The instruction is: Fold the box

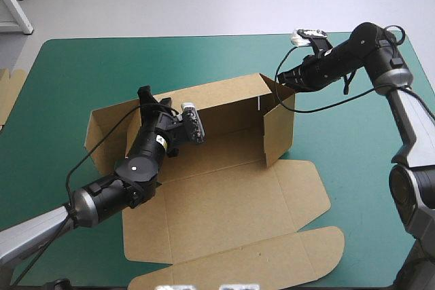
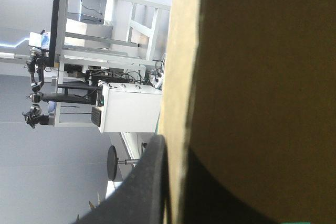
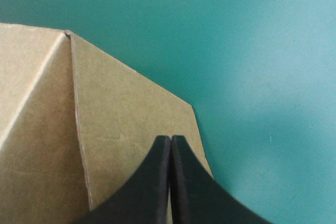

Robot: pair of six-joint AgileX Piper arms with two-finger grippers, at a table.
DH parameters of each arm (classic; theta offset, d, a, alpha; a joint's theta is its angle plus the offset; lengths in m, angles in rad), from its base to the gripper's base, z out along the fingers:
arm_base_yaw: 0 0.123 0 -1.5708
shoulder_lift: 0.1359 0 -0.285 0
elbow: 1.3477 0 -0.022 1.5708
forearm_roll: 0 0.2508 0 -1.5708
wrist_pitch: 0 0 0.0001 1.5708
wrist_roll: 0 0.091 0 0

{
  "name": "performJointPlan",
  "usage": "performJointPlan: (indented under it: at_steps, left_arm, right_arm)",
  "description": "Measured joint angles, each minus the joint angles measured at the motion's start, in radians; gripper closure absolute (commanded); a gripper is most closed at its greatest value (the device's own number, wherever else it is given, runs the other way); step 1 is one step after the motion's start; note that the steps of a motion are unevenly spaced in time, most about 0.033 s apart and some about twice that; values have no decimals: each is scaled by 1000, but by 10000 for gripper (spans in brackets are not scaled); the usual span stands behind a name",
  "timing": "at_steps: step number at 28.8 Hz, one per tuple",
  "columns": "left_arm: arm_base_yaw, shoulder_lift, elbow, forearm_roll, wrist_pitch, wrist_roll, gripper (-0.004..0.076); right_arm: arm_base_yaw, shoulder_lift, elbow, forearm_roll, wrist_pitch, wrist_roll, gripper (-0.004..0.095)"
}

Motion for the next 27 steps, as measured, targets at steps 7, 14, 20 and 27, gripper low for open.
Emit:
performJointPlan:
  at_steps: [7,14,20,27]
  left_arm:
    - [0,0,0,0,0,0,734]
    - [0,0,0,0,0,0,734]
    - [0,0,0,0,0,0,734]
    - [0,0,0,0,0,0,734]
  right_arm:
    - [0,-56,152,25,-56,-51,924]
    - [0,-191,353,151,-199,-223,924]
    - [0,-263,503,246,-272,-364,925]
    - [0,-284,553,301,-262,-476,832]
